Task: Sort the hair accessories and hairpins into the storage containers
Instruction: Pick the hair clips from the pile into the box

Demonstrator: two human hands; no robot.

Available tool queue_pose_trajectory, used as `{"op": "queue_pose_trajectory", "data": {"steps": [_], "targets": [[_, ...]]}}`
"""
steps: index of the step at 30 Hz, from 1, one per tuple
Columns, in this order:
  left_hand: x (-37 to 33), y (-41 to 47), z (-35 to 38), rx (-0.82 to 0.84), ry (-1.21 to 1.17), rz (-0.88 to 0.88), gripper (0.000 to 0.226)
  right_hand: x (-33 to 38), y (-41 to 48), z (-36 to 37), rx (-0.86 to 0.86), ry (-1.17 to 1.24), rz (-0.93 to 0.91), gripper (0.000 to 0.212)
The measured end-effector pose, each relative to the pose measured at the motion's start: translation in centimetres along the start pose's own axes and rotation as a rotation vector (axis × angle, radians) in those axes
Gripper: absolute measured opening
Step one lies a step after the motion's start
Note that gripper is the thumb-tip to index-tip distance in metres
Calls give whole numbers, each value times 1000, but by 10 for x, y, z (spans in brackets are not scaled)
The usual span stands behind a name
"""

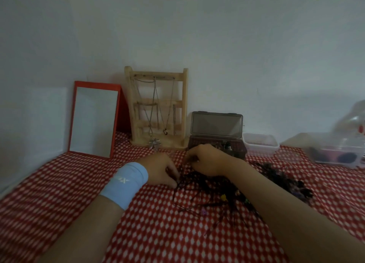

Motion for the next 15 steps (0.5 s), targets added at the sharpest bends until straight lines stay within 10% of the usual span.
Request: {"op": "queue_pose_trajectory", "data": {"steps": [15], "targets": [[-18, 17, -49, -393, -356, -30, 29, -12, -6, -50, -394, 340, 62, 21]]}}
Point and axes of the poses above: each hand's wrist, its own y-axis towards the middle knuckle, its own z-axis out of the palm, x = y × z, the point moved 6 cm from there along y, towards the middle knuckle, and after that the axes turned 2 degrees about x, right-handed, at the moved point
